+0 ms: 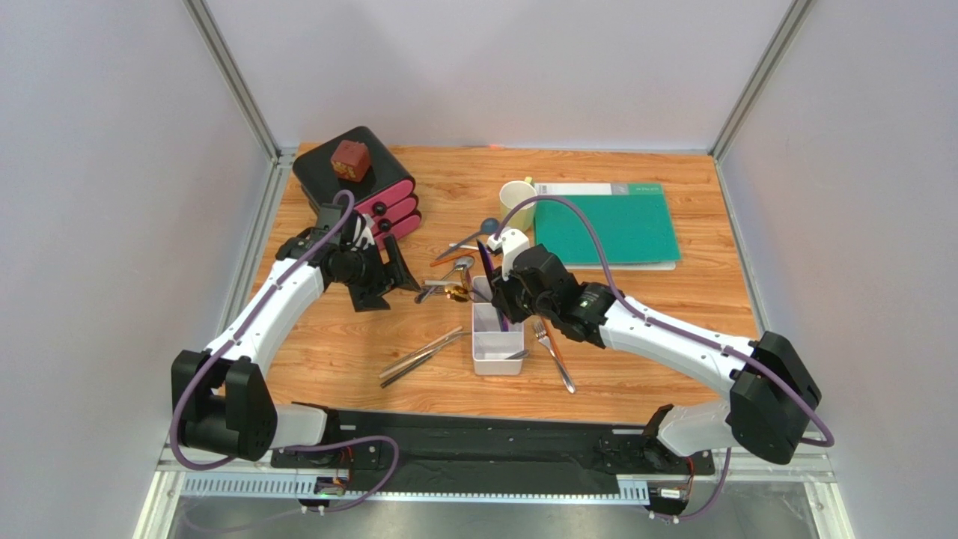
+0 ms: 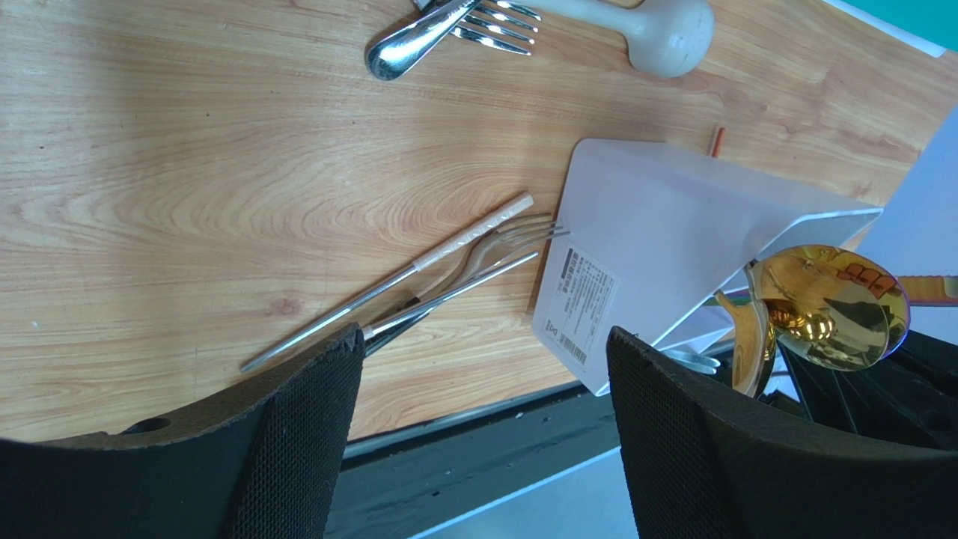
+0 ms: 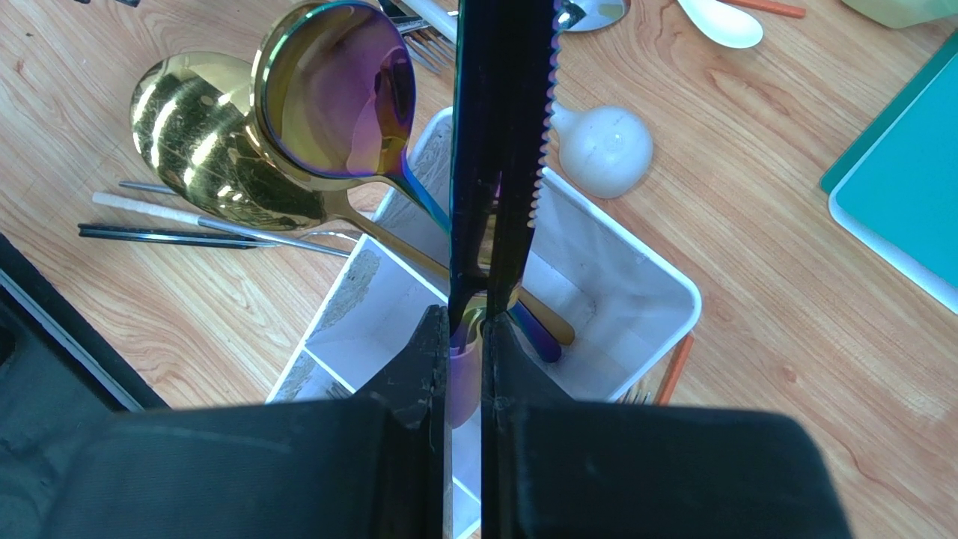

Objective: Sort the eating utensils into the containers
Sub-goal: Place the knife in the storage box.

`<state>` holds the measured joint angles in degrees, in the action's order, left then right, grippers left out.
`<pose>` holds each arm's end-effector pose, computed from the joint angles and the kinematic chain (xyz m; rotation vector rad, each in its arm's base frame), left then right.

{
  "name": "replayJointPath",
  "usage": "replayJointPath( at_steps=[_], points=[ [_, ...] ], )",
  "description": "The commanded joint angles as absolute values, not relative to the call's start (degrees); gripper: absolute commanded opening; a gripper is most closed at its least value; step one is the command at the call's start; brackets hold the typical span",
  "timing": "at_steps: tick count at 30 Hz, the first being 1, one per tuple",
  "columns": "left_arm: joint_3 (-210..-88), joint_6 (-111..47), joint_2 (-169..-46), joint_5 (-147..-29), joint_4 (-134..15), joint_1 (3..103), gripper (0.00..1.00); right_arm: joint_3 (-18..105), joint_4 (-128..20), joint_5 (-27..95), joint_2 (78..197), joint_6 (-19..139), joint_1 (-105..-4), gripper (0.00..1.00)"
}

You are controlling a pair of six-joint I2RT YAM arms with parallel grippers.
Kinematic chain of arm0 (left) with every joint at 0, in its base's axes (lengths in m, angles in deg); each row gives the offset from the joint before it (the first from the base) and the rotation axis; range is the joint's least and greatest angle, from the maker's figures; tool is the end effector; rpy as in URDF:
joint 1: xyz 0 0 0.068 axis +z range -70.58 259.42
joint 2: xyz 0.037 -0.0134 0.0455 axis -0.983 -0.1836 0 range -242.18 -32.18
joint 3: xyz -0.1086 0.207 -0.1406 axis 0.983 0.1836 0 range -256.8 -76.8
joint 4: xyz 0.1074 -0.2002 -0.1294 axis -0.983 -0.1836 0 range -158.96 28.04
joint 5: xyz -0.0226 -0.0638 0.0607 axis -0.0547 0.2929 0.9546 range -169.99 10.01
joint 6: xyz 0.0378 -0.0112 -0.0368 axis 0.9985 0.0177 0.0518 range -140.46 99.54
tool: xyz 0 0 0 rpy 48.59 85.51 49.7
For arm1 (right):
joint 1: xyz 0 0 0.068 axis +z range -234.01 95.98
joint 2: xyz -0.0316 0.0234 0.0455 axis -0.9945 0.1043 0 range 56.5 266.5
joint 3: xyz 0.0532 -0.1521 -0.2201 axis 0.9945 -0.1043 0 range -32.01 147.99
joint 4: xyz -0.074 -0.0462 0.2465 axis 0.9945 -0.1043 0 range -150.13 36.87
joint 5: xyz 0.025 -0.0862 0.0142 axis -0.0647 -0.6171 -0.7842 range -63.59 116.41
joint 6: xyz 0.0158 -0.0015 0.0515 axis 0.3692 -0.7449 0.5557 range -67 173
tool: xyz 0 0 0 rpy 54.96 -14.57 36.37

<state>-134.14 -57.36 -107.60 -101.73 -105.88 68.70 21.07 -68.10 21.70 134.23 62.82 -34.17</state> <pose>0.2484 -0.0604 0.2554 -0.4943 2.7062 -0.7591 0.1931 0.2243 0.2540 -0.7453 2.1770 0.4562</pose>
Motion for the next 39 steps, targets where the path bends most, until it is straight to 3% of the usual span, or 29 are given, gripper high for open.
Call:
replayJointPath(
  at_steps=[1,39],
  points=[
    [-134.6,-56.7,-106.8,-101.4,-105.7,69.1,0.84,21.2,-64.8,19.6,132.4,63.5,-33.7,0.00],
    [-133.4,-56.6,-106.1,-101.6,-105.3,69.1,0.84,17.6,-71.9,16.5,127.9,67.1,-31.8,0.00]
  ],
)
